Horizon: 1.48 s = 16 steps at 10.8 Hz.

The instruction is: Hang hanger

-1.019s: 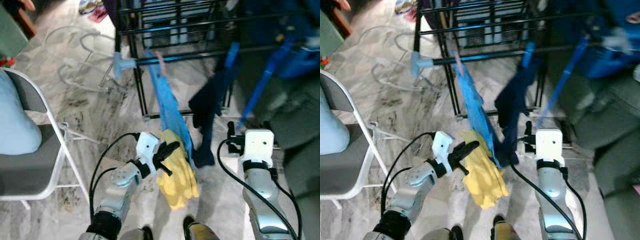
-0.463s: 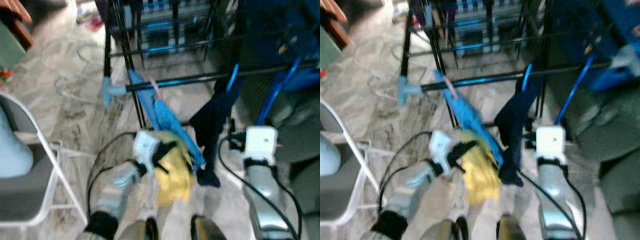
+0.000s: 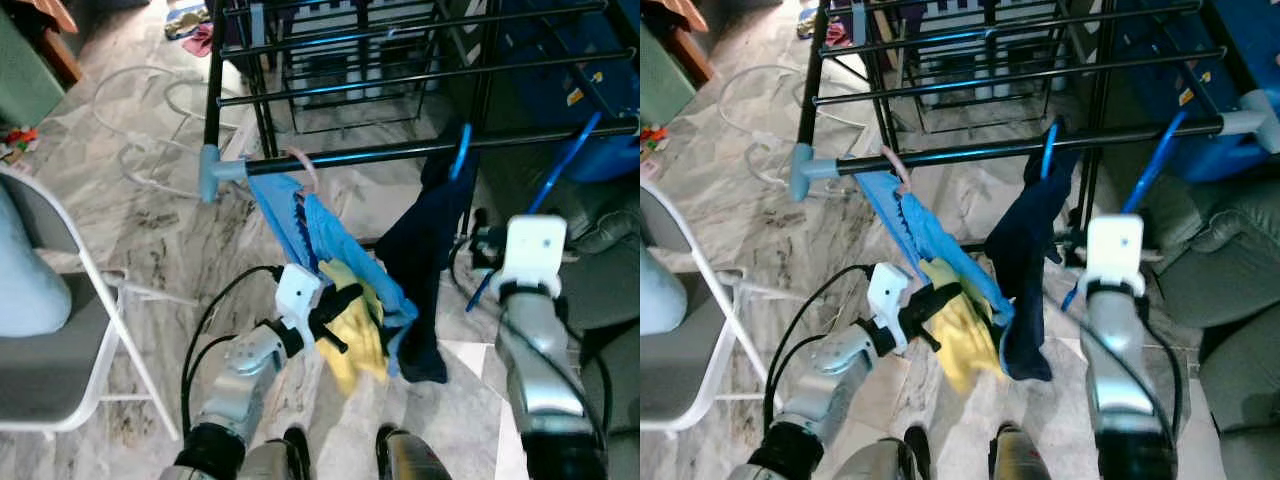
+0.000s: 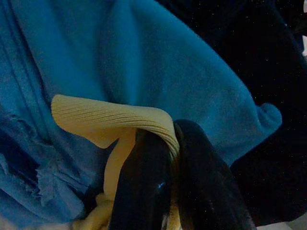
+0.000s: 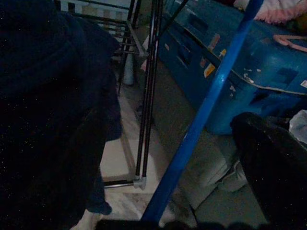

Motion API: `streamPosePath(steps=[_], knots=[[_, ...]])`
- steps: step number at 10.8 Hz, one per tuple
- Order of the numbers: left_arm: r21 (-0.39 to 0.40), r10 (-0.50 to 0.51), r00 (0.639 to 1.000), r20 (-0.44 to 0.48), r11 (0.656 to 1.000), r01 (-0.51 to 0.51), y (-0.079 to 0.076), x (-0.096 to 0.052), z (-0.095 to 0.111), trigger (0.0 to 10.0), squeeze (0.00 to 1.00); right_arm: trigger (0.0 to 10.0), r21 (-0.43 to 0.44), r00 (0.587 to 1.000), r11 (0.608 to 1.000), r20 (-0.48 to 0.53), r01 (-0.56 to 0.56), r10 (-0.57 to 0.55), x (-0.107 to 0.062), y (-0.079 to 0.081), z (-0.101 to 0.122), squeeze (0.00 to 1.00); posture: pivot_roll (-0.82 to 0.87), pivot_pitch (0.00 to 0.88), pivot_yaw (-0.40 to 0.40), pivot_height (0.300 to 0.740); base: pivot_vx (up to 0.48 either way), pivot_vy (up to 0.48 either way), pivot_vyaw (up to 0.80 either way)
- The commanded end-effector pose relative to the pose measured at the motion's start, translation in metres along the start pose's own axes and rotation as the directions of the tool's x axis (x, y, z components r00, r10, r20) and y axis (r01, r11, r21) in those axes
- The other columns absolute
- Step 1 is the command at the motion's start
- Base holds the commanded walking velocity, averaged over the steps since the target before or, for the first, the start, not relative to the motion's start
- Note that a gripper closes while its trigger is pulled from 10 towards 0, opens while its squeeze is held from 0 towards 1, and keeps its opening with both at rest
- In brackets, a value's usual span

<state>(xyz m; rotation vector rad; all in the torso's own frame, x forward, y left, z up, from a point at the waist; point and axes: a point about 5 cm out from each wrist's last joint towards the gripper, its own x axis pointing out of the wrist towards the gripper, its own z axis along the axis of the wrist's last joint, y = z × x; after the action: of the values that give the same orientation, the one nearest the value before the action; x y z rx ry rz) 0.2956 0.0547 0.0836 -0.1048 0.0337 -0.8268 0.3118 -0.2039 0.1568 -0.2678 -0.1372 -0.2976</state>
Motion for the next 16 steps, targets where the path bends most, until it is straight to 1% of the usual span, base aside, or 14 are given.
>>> streamPosePath(steps=[1, 2, 3, 5, 6, 7, 8, 10, 12, 13, 14, 16], knots=[[0.008, 0.005, 1.000, -0.007, 1.000, -0.005, 0.001, -0.004, -0.002, 10.0, 0.00, 10.0, -0.001, 0.999, 1.000, -0.042, 0.002, -0.002, -0.002, 0.002, -0.007, 0.00, -0.16, 0.248, 0.105, 0.740, 0.000, 0.000, 0.00], [0.008, 0.011, 1.000, -0.008, 1.000, -0.011, 0.001, -0.005, -0.003, 10.0, 0.00, 10.0, -0.019, 0.993, 0.999, -0.105, 0.049, -0.051, -0.009, -0.005, -0.016, 0.00, -0.16, 0.252, 0.100, 0.740, 0.000, 0.000, 0.00], [0.007, 0.014, 1.000, -0.009, 1.000, -0.014, 0.001, -0.005, -0.003, 10.0, 0.00, 10.0, -0.055, 0.985, 0.995, -0.146, 0.086, -0.094, -0.016, -0.017, -0.023, 0.00, -0.16, 0.253, 0.101, 0.740, 0.000, 0.000, 0.00], [0.008, 0.011, 1.000, -0.011, 1.000, -0.011, 0.000, -0.005, -0.003, 10.0, 0.00, 10.0, -0.076, 0.976, 0.988, -0.165, 0.134, -0.145, -0.020, -0.031, -0.028, 0.00, -0.17, 0.253, 0.105, 0.740, 0.000, 0.000, 0.00], [0.009, 0.004, 1.000, -0.013, 1.000, -0.003, 0.000, -0.003, -0.003, 10.0, 0.00, 10.0, -0.078, 0.975, 0.987, -0.160, 0.144, -0.155, -0.018, -0.038, -0.027, 0.00, -0.18, 0.254, 0.114, 0.740, 0.000, 0.000, 0.00], [0.011, -0.004, 1.000, -0.016, 1.000, 0.004, 0.000, -0.002, -0.004, 10.0, 0.00, 10.0, -0.090, 0.978, 0.987, -0.149, 0.133, -0.146, -0.016, -0.040, -0.026, 0.00, -0.18, 0.254, 0.114, 0.740, 0.000, 0.000, 0.00], [0.012, -0.009, 1.000, -0.020, 1.000, 0.009, -0.001, -0.001, -0.004, 10.0, 0.00, 10.0, -0.096, 0.985, 0.991, -0.133, 0.095, -0.107, -0.011, -0.036, -0.022, 0.00, -0.18, 0.250, 0.118, 0.740, 0.000, 0.000, 0.00], [0.013, -0.010, 1.000, -0.023, 1.000, 0.010, -0.002, 0.000, -0.004, 10.0, 0.00, 10.0, -0.106, 0.987, 0.993, -0.140, 0.058, -0.072, -0.006, -0.032, -0.019, 0.00, -0.18, 0.248, 0.117, 0.740, 0.000, 0.000, 0.00], [0.014, -0.003, 1.000, -0.028, 1.000, 0.004, -0.002, -0.001, -0.006, 10.0, 0.00, 10.0, -0.111, 0.989, 0.994, -0.146, 0.010, -0.026, 0.010, -0.034, -0.014, 0.00, -0.17, 0.248, 0.109, 0.740, 0.000, 0.000, 0.00], [0.013, 0.002, 1.000, -0.028, 1.000, -0.002, -0.002, -0.001, -0.006, 10.0, 0.00, 8.3, -0.111, 0.988, 0.994, -0.151, -0.010, -0.007, 0.017, -0.034, -0.010, 0.00, -0.17, 0.249, 0.101, 0.740, 0.000, 0.000, 0.00], [0.014, 0.006, 1.000, -0.030, 1.000, -0.005, -0.001, -0.002, -0.007, 10.0, 0.00, 0.0, -0.111, 0.988, 0.994, -0.151, -0.004, -0.013, 0.020, -0.034, -0.009, 0.00, -0.17, 0.249, 0.100, 0.740, 0.000, 0.000, 0.00], [0.015, 0.010, 0.999, -0.036, 1.000, -0.009, -0.001, -0.003, -0.008, 10.0, 0.00, 0.0, -0.126, 0.985, 0.992, -0.171, 0.000, -0.022, 0.020, -0.035, -0.009, 0.00, -0.16, 0.249, 0.098, 0.740, 0.000, 0.000, 0.00]])
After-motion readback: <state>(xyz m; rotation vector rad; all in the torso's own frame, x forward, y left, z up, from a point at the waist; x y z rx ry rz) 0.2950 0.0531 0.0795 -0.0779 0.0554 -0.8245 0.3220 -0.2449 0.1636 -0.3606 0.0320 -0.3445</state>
